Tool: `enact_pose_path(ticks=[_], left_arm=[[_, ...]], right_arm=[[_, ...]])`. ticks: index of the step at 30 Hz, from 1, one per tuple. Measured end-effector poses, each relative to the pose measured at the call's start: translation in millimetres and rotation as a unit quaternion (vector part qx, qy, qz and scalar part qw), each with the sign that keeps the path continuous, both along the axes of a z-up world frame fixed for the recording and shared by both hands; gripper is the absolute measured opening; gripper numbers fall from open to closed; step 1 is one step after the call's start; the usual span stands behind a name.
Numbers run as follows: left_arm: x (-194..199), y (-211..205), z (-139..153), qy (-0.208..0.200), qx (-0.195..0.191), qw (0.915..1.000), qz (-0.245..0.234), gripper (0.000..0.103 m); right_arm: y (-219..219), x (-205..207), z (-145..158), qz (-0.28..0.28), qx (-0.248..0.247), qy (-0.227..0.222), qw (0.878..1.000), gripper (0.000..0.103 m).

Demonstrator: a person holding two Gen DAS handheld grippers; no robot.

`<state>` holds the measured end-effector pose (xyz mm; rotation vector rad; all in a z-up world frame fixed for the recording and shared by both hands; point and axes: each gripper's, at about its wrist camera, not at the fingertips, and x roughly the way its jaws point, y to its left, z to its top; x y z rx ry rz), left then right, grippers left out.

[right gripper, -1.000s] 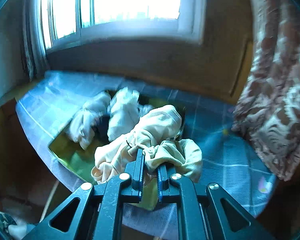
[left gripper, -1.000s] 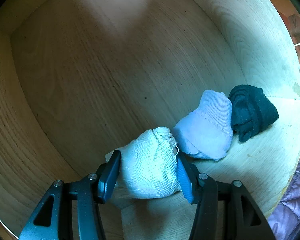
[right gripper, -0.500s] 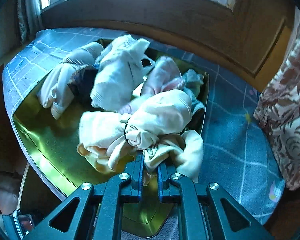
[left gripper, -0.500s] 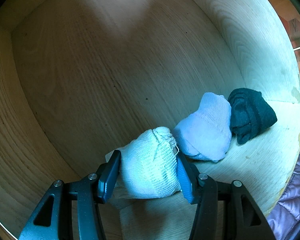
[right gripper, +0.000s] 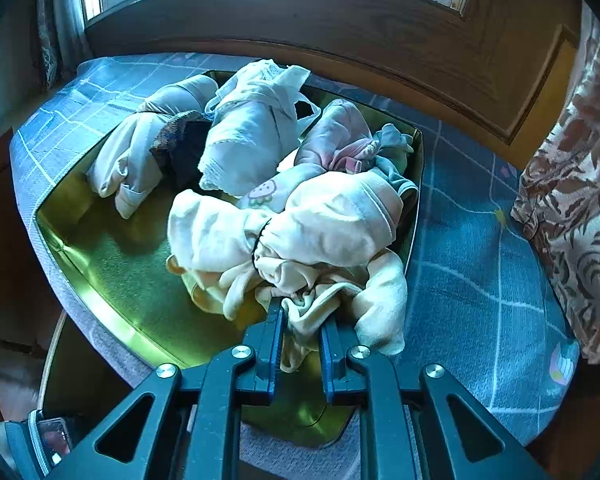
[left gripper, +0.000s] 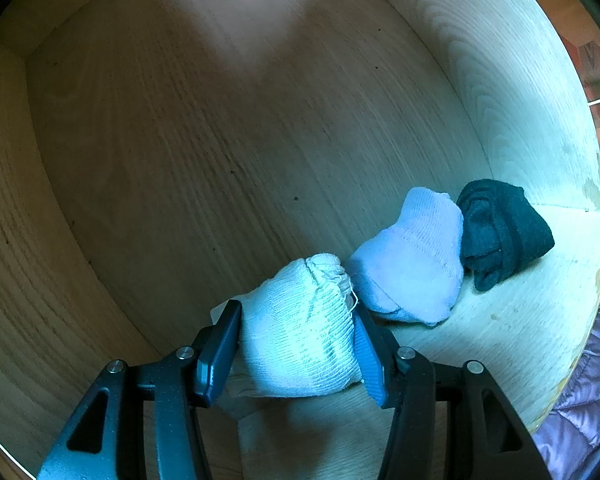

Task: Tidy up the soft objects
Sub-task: 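Lower the beige garment into the tin box and open the right gripper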

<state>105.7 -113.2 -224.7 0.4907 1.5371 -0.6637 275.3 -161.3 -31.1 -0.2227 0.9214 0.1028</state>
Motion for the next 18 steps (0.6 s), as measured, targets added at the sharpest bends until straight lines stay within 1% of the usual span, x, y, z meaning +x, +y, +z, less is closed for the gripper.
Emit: enact_pose_path(ticks=[3, 4, 18], left_arm=[[1.2, 1.3, -1.0, 0.001, -0.001, 1.0000, 0.003, 0.054], [1.7, 1.9, -1.3, 0.001, -0.002, 1.0000, 0.004, 0.054], [2.2, 7.4, -5.1, 0.001, -0.002, 0.9999, 0.011, 0.054]], right_arm=[[1.0, -6.6, 2.0, 0.001, 0.002, -0.004, 1.000, 0.027], [0.7, -7.9, 1.6, 0.000, 0.001, -0.004, 1.000, 0.028], [-7.8, -27.7, 5.9, -0.013, 0.019, -0.014, 1.000, 0.029]])
